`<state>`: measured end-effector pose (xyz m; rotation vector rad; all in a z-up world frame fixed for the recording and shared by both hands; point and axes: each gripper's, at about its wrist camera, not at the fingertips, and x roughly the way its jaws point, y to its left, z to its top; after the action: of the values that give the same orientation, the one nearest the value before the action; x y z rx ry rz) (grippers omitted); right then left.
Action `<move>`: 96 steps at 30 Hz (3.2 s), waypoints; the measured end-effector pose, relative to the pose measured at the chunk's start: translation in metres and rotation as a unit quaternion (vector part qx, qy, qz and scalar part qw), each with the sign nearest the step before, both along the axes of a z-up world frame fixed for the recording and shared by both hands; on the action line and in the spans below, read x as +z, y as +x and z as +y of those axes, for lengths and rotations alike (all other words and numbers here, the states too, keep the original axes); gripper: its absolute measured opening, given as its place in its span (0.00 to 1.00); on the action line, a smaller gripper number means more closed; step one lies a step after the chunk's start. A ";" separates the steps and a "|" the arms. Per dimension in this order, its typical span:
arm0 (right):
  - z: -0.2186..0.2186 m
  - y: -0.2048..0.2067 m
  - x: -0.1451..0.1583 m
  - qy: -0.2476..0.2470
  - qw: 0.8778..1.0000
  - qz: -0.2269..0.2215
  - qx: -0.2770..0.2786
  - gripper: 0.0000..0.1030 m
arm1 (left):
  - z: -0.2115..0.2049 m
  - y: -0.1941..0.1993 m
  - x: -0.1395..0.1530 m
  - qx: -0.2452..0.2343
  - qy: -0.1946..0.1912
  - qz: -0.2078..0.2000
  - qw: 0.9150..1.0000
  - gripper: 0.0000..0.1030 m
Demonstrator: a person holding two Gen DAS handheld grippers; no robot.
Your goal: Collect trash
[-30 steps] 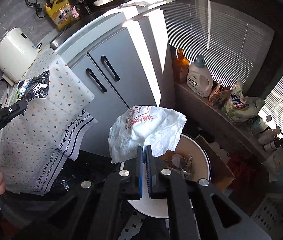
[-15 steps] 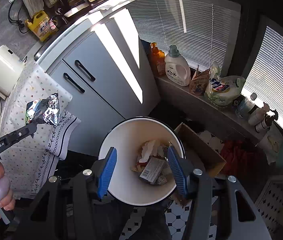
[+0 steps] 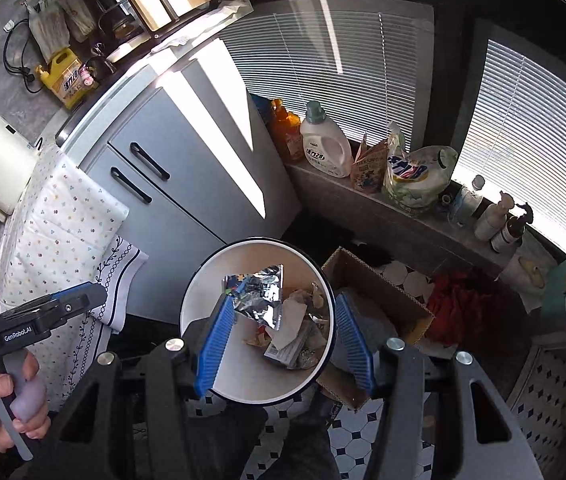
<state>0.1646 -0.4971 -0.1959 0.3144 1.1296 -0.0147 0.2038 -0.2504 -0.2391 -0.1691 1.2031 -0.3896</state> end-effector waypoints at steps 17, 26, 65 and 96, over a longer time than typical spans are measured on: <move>0.045 0.031 0.039 0.037 0.999 -0.008 0.034 0.80 | 0.111 -0.046 0.077 0.170 0.038 -0.070 0.982 0.82; 0.101 0.040 0.069 0.025 0.998 -0.042 0.032 0.92 | 0.173 -0.088 0.123 0.226 0.067 -0.120 0.964 0.94; 0.339 -0.126 0.201 -0.010 0.979 -0.180 0.093 0.93 | 0.351 -0.309 0.231 0.308 0.069 -0.259 0.913 0.94; 0.371 -0.142 0.216 -0.009 0.973 -0.206 0.106 0.93 | 0.367 -0.320 0.246 0.320 0.068 -0.280 0.903 0.94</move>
<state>0.0228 -0.1261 0.0203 0.1677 0.7437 0.2200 -0.1166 0.1164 0.0066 -0.2960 0.5485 0.2221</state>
